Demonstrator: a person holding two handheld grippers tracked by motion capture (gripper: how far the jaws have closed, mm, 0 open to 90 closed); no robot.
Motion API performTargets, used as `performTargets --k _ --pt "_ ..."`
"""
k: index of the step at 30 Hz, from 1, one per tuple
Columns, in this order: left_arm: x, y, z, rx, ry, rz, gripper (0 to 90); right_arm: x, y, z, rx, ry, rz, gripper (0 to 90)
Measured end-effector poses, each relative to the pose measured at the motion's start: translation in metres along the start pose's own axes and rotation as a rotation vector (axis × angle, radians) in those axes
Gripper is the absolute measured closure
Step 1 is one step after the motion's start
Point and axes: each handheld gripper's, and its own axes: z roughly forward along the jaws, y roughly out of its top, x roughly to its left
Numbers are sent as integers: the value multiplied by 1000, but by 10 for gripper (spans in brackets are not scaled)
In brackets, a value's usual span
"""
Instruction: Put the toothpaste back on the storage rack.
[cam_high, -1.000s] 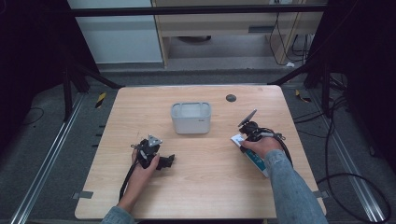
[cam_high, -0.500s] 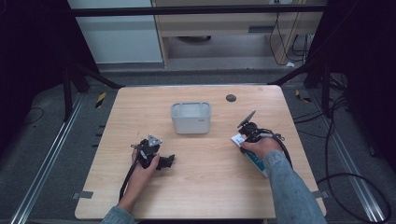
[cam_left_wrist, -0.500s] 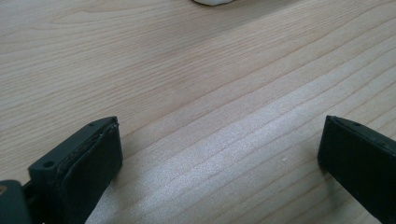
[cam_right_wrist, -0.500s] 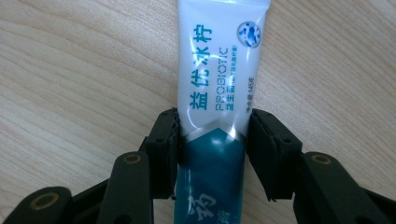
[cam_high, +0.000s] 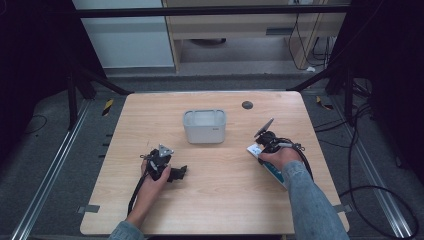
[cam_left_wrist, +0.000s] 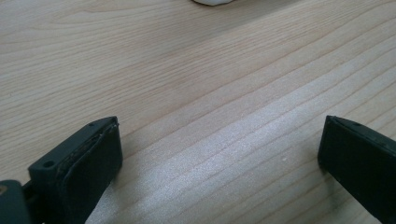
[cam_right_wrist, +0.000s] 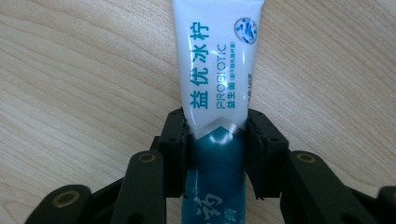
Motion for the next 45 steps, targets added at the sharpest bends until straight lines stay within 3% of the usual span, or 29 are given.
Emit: performTargets --k 13,17,24,36,39,40,42,43,45 --pt "0 0 0 0 0 0 0 1 -6 -9 -37 20 33 794" --pt "0 0 0 0 0 0 0 2 -8 -11 -30 25 14 798" --pt "0 0 0 0 0 0 0 3 -12 -35 -81 17 0 803" --pt "0 0 0 -1 2 -1 0 4 -14 -80 -281 -15 24 803" --pt "0 0 0 -1 2 -1 0 5 -15 -84 -321 -8 38 802" --pt "0 0 0 -1 2 -1 0 7 -15 -88 -361 -16 44 802" --pt "0 0 0 0 1 -1 0 9 -14 -89 -374 -16 51 802" --pt "0 0 0 0 2 -1 0 12 -14 -91 -422 -12 70 802" --pt "0 0 0 0 2 0 0 13 -14 -92 -431 -10 75 802"
